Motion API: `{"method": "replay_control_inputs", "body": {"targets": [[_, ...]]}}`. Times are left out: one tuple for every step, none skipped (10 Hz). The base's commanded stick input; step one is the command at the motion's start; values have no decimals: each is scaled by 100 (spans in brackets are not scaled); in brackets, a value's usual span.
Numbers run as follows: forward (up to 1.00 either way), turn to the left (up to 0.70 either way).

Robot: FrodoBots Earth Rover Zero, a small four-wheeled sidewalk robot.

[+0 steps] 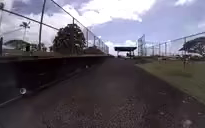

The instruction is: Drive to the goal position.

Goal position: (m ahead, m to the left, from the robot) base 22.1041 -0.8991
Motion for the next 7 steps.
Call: {"method": "replay_control_inputs", "body": {"targets": [[70,1],[70,1],[70,1],[70,1],[70,1],[70,1],[70,1]]}}
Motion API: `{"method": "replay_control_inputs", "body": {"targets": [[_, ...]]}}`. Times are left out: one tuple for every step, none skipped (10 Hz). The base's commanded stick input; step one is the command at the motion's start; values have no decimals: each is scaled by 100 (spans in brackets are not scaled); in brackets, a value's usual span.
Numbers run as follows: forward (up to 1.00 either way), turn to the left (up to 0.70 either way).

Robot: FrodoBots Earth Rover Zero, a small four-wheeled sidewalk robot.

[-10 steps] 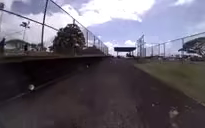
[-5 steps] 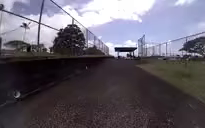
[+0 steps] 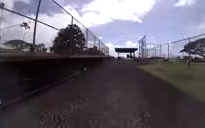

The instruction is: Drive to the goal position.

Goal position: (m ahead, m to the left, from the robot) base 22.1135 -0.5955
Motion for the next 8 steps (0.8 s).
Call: {"method": "replay_control_inputs", "body": {"targets": [[70,1],[70,1],[70,1],[70,1],[70,1],[70,1],[70,1],[70,1]]}}
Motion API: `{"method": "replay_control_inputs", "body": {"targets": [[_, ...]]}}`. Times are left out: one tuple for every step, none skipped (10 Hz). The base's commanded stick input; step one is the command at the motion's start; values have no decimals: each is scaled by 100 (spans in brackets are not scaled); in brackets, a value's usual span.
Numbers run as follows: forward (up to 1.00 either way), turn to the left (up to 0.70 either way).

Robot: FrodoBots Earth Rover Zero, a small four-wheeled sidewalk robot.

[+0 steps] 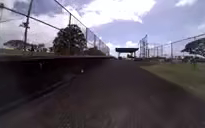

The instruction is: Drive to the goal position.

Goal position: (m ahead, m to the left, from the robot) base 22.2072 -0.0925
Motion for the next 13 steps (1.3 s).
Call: {"method": "replay_control_inputs", "body": {"targets": [[70,1],[70,1],[70,1],[70,-3],[70,-13],[70,-25],[70,-33],[70,-34],[70,-34],[70,-34],[70,-34],[70,-13],[70,1]]}}
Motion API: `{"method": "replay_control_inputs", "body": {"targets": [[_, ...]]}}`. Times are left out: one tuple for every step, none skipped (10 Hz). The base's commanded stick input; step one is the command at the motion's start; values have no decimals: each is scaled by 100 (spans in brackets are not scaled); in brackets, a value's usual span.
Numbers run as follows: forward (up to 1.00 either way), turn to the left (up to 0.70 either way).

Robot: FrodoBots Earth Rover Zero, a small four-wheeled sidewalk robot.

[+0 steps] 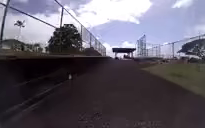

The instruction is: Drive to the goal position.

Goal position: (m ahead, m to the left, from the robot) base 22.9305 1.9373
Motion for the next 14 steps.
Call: {"method": "replay_control_inputs", "body": {"targets": [[70,1],[70,1],[70,1],[70,1],[70,1],[70,1],[70,1],[70,1],[70,1],[70,1],[70,1],[70,1],[70,1],[70,1]]}}
